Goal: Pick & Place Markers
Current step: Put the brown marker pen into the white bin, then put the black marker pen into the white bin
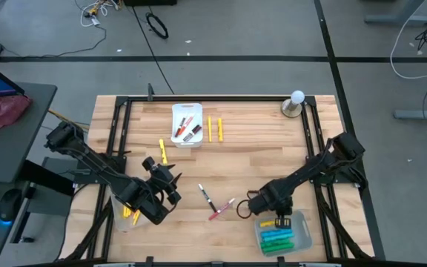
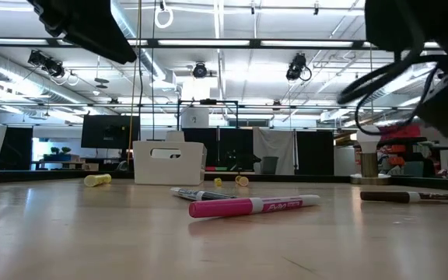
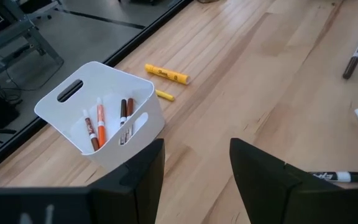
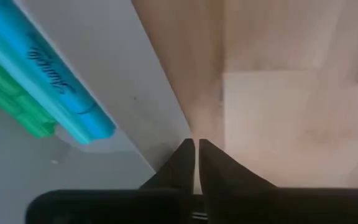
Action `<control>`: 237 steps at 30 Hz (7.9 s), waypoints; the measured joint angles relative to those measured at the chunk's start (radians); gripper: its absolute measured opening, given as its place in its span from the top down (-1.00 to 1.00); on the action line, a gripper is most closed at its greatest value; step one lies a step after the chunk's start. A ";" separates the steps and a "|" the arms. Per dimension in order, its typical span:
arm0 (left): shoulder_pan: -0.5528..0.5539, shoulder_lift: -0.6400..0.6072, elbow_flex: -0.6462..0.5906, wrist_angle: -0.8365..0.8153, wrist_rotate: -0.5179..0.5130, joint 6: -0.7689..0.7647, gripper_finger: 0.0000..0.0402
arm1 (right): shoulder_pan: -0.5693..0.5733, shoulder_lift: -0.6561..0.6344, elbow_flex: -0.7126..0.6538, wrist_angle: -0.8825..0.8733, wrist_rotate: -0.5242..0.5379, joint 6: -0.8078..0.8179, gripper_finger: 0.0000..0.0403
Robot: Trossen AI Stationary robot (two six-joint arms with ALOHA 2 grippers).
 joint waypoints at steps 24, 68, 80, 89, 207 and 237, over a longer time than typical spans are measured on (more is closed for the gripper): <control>0.002 0.058 0.000 0.011 -0.008 -0.002 0.06 | -0.041 -0.114 -0.235 0.469 0.612 -0.001 0.23; 0.413 0.061 -0.337 1.800 0.808 1.040 0.06 | -0.169 -0.248 -0.459 2.321 0.810 -0.706 0.88; 0.400 0.216 -0.186 1.792 0.798 1.087 0.25 | -0.166 -0.249 -0.459 2.324 0.807 -0.709 0.88; 0.372 0.179 -0.174 1.675 0.711 1.114 0.83 | -0.163 -0.250 -0.457 2.290 0.803 -0.687 0.80; 0.275 0.247 -0.428 1.511 0.804 0.967 0.18 | -0.152 -0.189 -0.458 1.962 1.039 -0.349 0.56; 0.368 0.341 -0.356 1.270 0.995 1.082 0.83 | -0.154 -0.189 -0.458 1.936 1.039 -0.346 0.56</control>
